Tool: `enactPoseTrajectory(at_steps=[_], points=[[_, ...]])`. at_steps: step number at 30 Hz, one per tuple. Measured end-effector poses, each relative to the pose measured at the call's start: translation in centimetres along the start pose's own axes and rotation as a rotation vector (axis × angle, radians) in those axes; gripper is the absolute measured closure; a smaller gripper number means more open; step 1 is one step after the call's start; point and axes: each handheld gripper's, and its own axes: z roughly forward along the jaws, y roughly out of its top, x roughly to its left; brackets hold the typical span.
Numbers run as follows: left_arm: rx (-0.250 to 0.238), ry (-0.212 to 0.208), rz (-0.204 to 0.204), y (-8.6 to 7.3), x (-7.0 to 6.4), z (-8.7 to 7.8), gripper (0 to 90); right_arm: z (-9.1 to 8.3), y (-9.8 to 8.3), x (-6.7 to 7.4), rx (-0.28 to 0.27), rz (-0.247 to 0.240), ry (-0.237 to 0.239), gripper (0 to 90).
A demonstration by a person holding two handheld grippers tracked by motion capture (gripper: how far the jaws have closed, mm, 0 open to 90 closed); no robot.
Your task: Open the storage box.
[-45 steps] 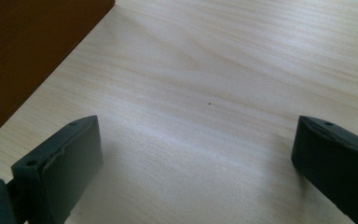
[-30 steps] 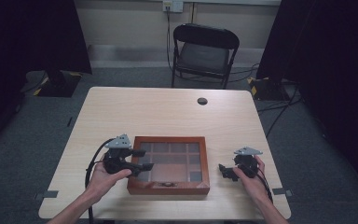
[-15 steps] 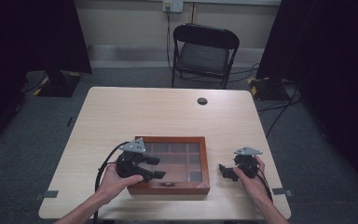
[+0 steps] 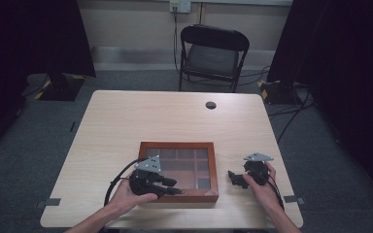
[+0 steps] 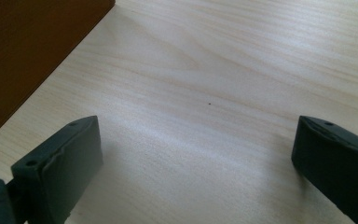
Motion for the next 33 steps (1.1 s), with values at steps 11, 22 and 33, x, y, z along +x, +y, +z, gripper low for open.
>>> enactPoseTrajectory(at_steps=[11, 22, 33], points=[[0.057, 0.038, 0.042, -0.17, -0.19, 0.93, 78.3, 0.00, 0.00, 0.00, 0.000, 0.001, 0.000, 1.0], [0.044, 0.060, 0.083, -0.30, -0.54, 1.06, 80.8, 0.02, 0.01, -0.01, 0.000, 0.000, -0.001, 0.7], [0.059, 0.018, 0.057, -0.02, 0.00, 0.93, 81.5, 0.02, 0.01, -0.01, 0.000, 0.000, -0.001, 0.7]])
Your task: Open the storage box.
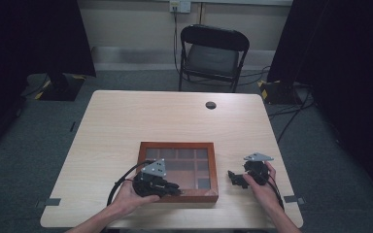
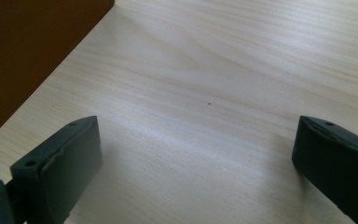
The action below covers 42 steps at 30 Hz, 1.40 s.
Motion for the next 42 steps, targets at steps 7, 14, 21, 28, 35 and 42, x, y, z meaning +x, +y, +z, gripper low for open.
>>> enactPoseTrajectory(at_steps=[7, 14, 21, 28, 35, 42], points=[[-0.015, -0.023, -0.022, 0.4, 0.2, -0.5, 81.6, 0.0, 0.0, 0.0, 0.000, 0.000, 0.000, 0.7], [-0.021, -0.028, -0.036, 0.7, 0.3, -1.2, 81.4, 0.0, 0.0, 0.0, 0.000, 0.000, 0.000, 0.7], [-0.015, -0.040, -0.055, 1.4, 0.4, -1.9, 81.2, 0.0, 0.0, 0.0, 0.000, 0.000, 0.000, 0.7], [-0.001, -0.030, -0.072, 2.1, 0.4, -2.3, 81.1, 0.0, 0.0, 0.0, 0.001, 0.000, 0.000, 0.5], [-0.032, -0.022, -0.098, 2.8, 0.4, -3.1, 80.8, 0.0, 0.0, 0.0, 0.001, 0.001, -0.001, 0.5], [-0.004, -0.015, -0.084, 2.8, 0.3, -3.1, 80.8, 0.0, 0.0, 0.0, 0.001, 0.000, -0.001, 0.5]])
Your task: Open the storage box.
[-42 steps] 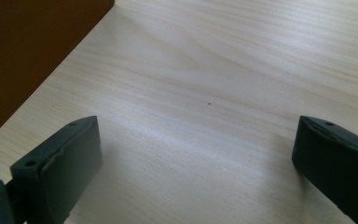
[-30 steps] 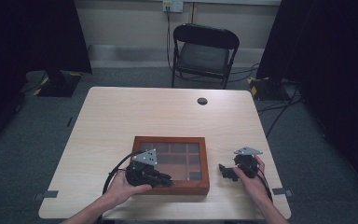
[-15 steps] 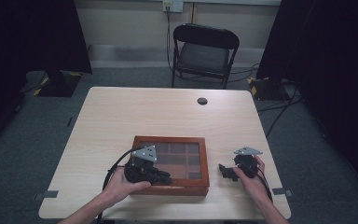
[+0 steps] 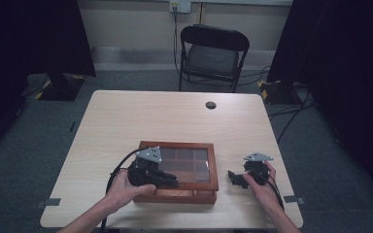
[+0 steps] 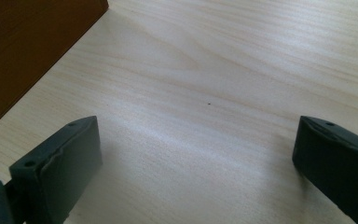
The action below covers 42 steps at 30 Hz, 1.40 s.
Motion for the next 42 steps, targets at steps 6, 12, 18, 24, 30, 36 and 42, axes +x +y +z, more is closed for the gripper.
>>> enactPoseTrajectory(at_steps=[6, 12, 18, 24, 30, 36, 42], points=[[-0.010, -0.008, -0.004, 0.2, 0.1, -0.4, 80.7, 0.0, 0.0, 0.0, 0.000, 0.000, 0.000, 0.4], [-0.023, -0.010, -0.010, 1.2, 0.2, -1.1, 80.8, 0.0, 0.0, 0.0, 0.000, 0.001, 0.000, 0.4], [-0.038, -0.002, -0.011, 2.1, 0.4, -1.8, 80.8, 0.0, 0.0, 0.0, 0.000, 0.001, 0.000, 0.4], [-0.048, -0.001, -0.010, 2.9, 0.6, -2.2, 80.9, 0.0, 0.0, 0.0, 0.002, 0.001, 0.000, 0.2], [-0.037, 0.012, -0.015, 3.7, 0.6, -2.4, 80.9, 0.0, 0.0, 0.0, 0.003, 0.002, -0.002, 0.0], [-0.045, 0.013, -0.014, 4.3, 0.8, -2.7, 81.0, 0.0, 0.0, 0.0, 0.004, 0.002, -0.002, 0.0], [-0.043, 0.026, -0.014, 4.6, 0.8, -2.9, 81.0, 0.1, 0.0, 0.0, 0.003, 0.002, -0.004, 0.0]])
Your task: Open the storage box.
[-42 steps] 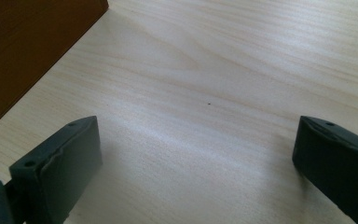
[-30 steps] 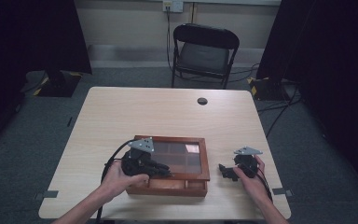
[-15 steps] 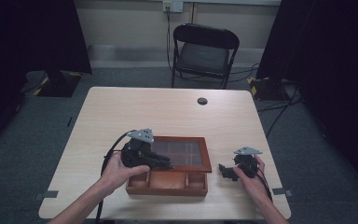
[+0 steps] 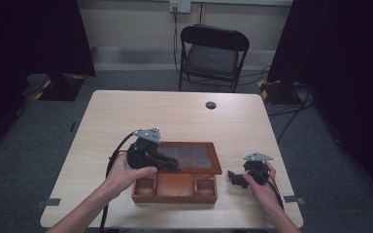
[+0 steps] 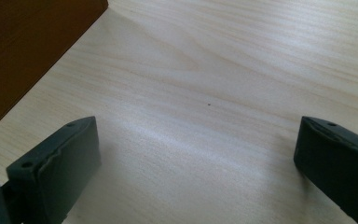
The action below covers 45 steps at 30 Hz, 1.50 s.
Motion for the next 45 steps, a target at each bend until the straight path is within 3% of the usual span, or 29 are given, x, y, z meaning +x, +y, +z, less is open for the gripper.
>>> enactPoseTrajectory(at_steps=[20, 33, 36, 45], points=[[-0.026, 0.018, -0.017, 1.9, 0.9, -1.1, 81.0, 0.0, 0.0, 0.0, 0.001, 0.002, 0.000, 0.0], [-0.019, 0.013, -0.012, 2.9, 1.4, -1.4, 81.2, 0.0, 0.0, 0.1, 0.003, 0.004, -0.001, 0.0], [0.006, 0.023, -0.002, 3.1, 1.3, -1.5, 81.2, 0.0, 0.0, 0.1, 0.003, 0.005, -0.001, 0.0], [-0.011, 0.015, -0.009, 3.2, 1.5, -1.5, 81.3, 0.0, 0.0, 0.1, 0.003, 0.005, -0.001, 0.0]])
